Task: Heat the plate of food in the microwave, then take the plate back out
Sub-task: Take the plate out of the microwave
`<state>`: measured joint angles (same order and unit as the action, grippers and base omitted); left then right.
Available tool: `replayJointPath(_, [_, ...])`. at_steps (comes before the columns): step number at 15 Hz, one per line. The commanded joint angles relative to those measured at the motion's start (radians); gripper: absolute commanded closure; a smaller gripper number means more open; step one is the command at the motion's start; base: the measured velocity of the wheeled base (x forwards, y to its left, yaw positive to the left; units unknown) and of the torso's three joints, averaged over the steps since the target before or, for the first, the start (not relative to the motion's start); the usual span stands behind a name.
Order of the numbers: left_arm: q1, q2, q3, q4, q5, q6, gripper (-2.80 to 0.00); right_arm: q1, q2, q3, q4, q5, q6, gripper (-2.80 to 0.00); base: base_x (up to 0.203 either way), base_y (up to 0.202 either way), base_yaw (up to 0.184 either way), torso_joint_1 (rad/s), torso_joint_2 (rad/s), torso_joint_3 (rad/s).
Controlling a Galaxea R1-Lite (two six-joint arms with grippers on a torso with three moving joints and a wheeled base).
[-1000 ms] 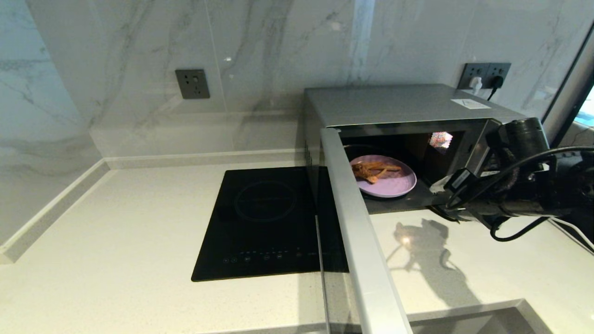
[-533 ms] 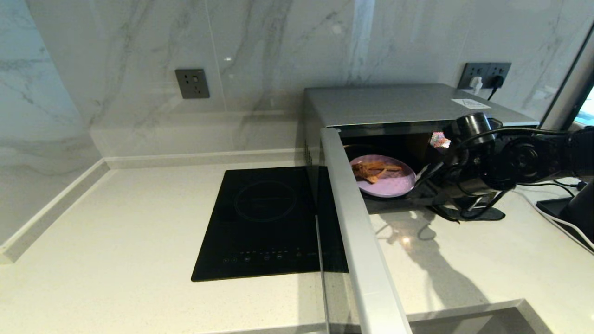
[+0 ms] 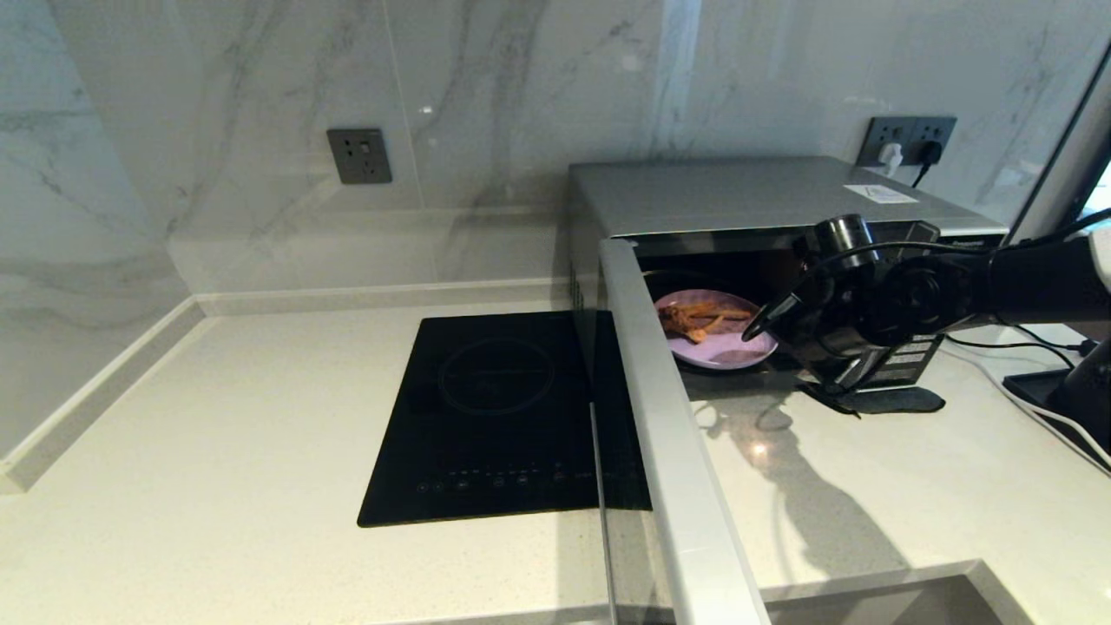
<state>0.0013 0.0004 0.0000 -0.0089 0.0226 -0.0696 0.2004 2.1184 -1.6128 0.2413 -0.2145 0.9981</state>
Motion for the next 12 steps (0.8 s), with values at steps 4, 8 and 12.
replayJointPath(4, [0.000,0.001,0.000,0.000,0.000,-0.001,0.00,0.002,0.068,-0.039,0.000,0.004,0.004,-2.80,0.000,0.000,0.000,0.000,0.00,0.000])
replayJointPath(8, [0.000,0.001,0.000,0.000,0.000,-0.001,0.00,0.007,0.094,-0.050,0.000,0.004,0.004,-2.80,0.000,0.000,0.000,0.000,0.00,0.000])
replayJointPath(12, [0.000,0.001,0.000,0.000,0.000,-0.001,0.00,0.011,0.106,-0.047,0.000,0.000,-0.006,-2.80,0.000,0.000,0.000,0.000,0.00,0.000])
